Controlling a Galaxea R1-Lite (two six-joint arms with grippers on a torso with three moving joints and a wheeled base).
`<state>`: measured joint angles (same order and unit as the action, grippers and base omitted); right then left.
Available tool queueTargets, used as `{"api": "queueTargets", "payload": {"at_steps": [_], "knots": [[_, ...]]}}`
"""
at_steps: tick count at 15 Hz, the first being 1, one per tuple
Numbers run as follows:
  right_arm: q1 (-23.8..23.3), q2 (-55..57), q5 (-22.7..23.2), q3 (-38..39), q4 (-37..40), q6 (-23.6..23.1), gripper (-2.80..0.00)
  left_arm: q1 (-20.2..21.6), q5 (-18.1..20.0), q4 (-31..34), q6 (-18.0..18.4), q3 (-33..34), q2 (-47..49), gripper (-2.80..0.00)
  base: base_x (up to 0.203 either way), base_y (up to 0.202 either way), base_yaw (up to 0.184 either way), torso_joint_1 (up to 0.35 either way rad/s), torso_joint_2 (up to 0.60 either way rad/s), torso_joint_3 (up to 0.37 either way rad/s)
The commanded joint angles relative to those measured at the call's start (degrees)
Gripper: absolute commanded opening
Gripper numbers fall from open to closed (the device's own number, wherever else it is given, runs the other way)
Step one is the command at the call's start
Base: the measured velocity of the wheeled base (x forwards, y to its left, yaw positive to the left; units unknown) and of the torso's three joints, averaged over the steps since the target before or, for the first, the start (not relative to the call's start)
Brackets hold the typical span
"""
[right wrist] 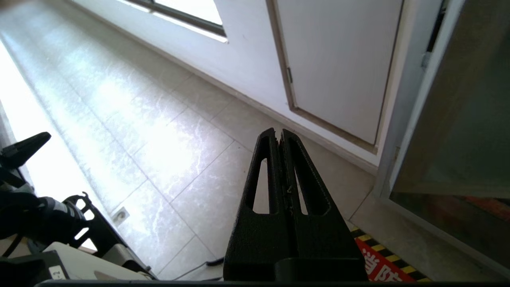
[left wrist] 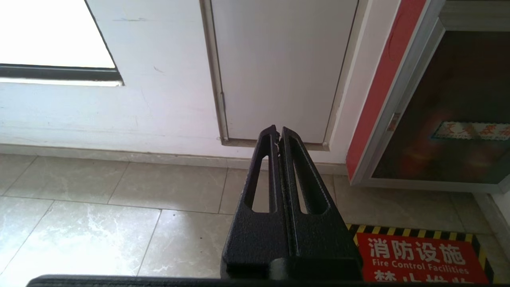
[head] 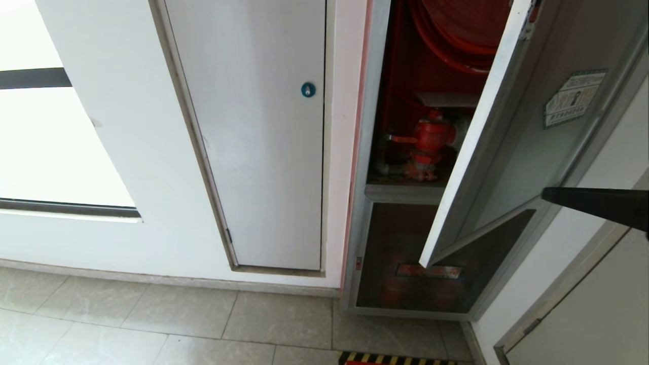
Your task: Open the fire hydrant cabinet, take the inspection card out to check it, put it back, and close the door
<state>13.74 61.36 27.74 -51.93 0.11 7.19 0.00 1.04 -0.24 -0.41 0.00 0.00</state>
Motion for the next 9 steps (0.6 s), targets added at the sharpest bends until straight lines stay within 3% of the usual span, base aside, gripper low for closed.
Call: {"api": "queueTargets", "payload": {"at_steps": [1,6,9], "knots": [[4.1,9.2,-1.6,-2.8,-0.9,0.0,-2.8,0.0,0.0,0.0,0.0,0.0,0.1,-2.8,0.0,0.0,0.0,0.0,0.0,0.0],[7.3,21.3,-13.7,-11.1,-10.3,0.1,-2.8,0.0,0.0,0.0,0.0,0.0,0.1,-2.8,0.0,0.0,0.0,0.0,0.0,0.0],[8.0,23.5,-21.1,-11.4,-17.6,0.1,-2.8,0.0,0.0,0.0,0.0,0.1,0.1,-2.8,0.0,0.0,0.0,0.0,0.0,0.0]]}}
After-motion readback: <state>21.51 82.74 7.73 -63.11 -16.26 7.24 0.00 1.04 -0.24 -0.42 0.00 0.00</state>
